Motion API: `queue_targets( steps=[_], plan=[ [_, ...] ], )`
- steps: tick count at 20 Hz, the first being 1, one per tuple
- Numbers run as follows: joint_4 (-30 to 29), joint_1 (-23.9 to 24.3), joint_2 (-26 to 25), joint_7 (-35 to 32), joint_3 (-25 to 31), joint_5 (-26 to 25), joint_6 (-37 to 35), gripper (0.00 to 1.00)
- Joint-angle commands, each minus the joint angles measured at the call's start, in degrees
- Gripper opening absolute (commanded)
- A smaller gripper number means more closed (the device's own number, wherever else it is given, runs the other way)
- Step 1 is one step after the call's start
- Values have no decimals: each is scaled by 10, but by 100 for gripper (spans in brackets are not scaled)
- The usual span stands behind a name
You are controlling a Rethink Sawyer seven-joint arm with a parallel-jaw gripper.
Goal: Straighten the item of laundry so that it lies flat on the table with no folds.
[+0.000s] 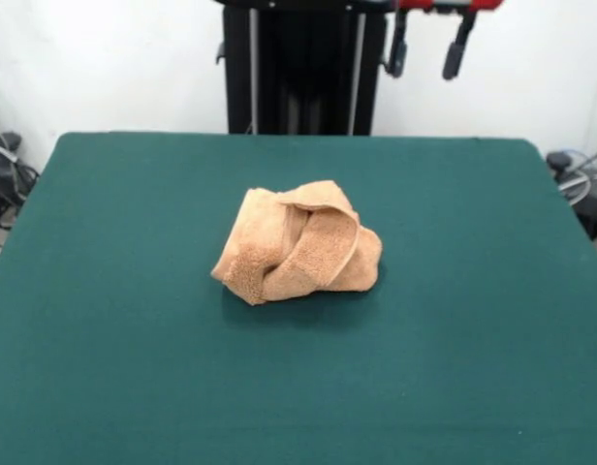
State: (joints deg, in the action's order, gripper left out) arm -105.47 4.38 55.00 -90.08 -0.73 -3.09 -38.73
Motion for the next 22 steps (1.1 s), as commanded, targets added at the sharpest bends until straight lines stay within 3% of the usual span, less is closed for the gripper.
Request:
queue_targets(
  steps=[1, 7, 22],
  plan=[
    [80, -3, -95, -38, 38, -31, -69, 100],
    [115, -1, -138, -37, 39, -24, -57, 100],
    [148, 2, -166, -38, 33, -12, -66, 100]
  ],
)
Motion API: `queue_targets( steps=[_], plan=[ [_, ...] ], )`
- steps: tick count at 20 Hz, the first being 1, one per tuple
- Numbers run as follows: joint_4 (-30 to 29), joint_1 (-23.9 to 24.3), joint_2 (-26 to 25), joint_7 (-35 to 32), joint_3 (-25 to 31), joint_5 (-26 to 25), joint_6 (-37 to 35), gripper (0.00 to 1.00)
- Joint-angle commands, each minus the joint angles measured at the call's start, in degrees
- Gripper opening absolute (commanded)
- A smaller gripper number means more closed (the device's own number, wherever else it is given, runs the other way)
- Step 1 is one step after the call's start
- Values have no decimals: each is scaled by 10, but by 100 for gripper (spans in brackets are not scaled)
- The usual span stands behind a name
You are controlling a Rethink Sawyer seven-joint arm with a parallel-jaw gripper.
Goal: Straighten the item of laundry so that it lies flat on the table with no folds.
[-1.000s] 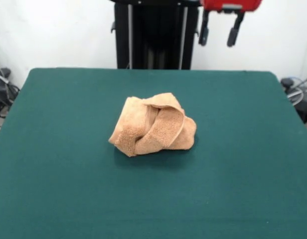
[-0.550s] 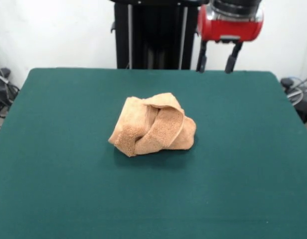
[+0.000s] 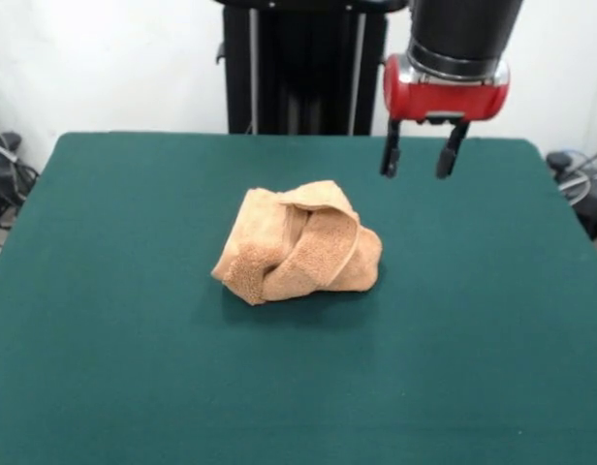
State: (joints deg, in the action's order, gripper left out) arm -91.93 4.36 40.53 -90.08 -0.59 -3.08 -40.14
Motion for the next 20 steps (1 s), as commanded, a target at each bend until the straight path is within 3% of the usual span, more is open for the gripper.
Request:
queue_targets(
  steps=[1, 20],
  plan=[
    [14, 5, -23, -36, 33, -11, -52, 100],
    [6, 99, -11, 43, 61, -26, -55, 100]
  ],
)
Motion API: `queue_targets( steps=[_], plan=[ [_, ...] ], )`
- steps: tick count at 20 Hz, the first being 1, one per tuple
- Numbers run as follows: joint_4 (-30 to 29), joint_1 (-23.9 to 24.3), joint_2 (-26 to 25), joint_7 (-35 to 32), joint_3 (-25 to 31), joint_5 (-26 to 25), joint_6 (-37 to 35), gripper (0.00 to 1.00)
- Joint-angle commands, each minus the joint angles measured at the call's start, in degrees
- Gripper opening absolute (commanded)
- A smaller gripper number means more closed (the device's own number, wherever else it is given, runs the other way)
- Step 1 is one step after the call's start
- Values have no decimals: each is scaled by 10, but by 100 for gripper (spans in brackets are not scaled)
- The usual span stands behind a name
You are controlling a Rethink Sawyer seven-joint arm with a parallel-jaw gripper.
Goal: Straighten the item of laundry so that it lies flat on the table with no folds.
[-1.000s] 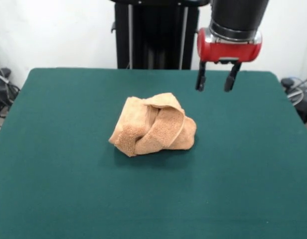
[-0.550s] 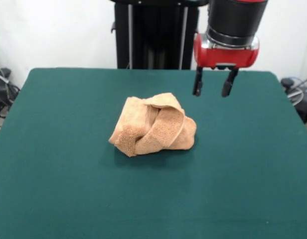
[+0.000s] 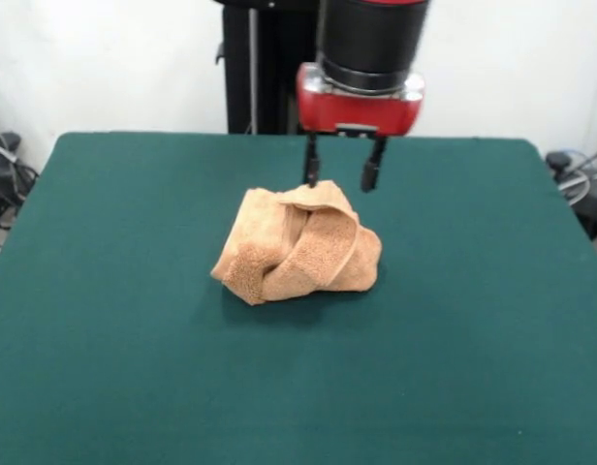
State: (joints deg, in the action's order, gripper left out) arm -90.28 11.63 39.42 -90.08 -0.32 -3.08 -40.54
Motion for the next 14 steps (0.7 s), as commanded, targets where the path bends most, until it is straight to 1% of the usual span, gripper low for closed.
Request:
queue_targets(
  steps=[1, 4, 9, 14],
  plan=[
    [-11, 28, 0, 44, 59, -28, -50, 100],
    [-23, 31, -5, 37, 64, -29, -36, 100],
    [-62, 34, -10, 20, 80, -24, 20, 100],
    [-72, 28, -13, 6, 81, -24, 34, 100]
  ],
)
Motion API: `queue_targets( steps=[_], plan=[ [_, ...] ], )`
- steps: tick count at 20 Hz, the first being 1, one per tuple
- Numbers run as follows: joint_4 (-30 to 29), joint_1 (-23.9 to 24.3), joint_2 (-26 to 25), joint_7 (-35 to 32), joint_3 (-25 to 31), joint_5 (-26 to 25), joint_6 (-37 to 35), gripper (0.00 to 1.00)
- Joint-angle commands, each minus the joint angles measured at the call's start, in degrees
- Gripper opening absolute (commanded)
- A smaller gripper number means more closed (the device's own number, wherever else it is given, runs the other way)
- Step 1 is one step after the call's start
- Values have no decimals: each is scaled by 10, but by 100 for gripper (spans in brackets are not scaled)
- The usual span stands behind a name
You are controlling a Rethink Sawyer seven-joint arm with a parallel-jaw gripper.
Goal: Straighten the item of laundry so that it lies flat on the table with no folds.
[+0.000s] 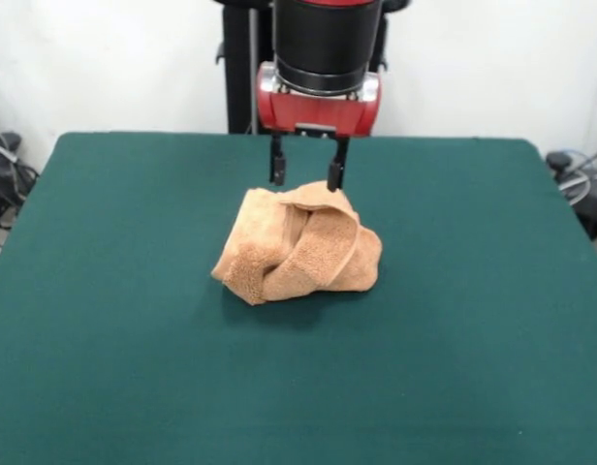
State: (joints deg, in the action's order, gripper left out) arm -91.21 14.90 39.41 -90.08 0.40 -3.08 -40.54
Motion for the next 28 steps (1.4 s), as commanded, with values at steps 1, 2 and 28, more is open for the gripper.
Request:
queue_targets(
  steps=[1, 2, 28],
  plan=[
    [-63, -6, -14, 4, 73, -26, 35, 100],
    [-63, -6, -16, 5, 75, -26, 36, 100],
    [-95, 32, -60, -13, 112, -37, 122, 100]
  ],
)
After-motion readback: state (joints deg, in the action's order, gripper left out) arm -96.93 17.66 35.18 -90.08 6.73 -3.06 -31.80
